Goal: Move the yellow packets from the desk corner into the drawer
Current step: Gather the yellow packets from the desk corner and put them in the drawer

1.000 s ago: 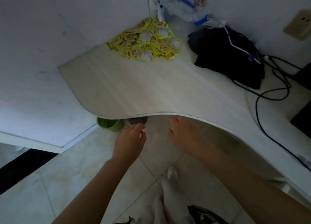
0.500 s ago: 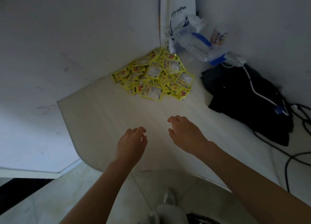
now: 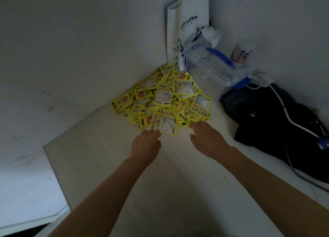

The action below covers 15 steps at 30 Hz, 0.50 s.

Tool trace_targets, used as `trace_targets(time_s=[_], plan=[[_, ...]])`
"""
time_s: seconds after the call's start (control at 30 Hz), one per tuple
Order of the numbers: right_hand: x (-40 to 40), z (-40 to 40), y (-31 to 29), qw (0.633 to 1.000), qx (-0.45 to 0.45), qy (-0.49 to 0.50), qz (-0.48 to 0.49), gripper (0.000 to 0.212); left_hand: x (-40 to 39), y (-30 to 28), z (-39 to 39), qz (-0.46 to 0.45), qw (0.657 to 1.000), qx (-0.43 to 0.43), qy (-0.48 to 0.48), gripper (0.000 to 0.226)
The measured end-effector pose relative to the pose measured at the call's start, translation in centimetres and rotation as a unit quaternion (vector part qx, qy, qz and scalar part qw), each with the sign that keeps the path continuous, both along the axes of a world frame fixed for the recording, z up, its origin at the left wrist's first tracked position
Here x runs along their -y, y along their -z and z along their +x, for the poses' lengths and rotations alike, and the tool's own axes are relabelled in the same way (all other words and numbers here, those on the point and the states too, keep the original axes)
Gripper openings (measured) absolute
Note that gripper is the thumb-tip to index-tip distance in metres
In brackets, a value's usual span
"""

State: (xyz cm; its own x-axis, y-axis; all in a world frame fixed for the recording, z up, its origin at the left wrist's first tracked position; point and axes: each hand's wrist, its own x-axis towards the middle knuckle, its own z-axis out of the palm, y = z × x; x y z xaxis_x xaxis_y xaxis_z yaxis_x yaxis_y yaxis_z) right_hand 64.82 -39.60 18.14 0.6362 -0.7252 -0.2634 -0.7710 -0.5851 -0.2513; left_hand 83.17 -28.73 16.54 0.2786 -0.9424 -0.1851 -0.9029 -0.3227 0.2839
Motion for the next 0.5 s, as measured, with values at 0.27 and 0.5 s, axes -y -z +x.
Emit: trace_targets(time_s=[0.27,0.5], plan=[[6.9,1.7,2.3,0.998,-0.054,0.02,-0.008,0.04,7.1,1.7,3.3,0.076,0.994,0.036,0.076,0.04],[13.2,2.6,4.8,0.983,-0.026,0.173,0.053,0.044,10.4,4.2,3.6,0.077,0.993,-0.001,0.086,0.063]])
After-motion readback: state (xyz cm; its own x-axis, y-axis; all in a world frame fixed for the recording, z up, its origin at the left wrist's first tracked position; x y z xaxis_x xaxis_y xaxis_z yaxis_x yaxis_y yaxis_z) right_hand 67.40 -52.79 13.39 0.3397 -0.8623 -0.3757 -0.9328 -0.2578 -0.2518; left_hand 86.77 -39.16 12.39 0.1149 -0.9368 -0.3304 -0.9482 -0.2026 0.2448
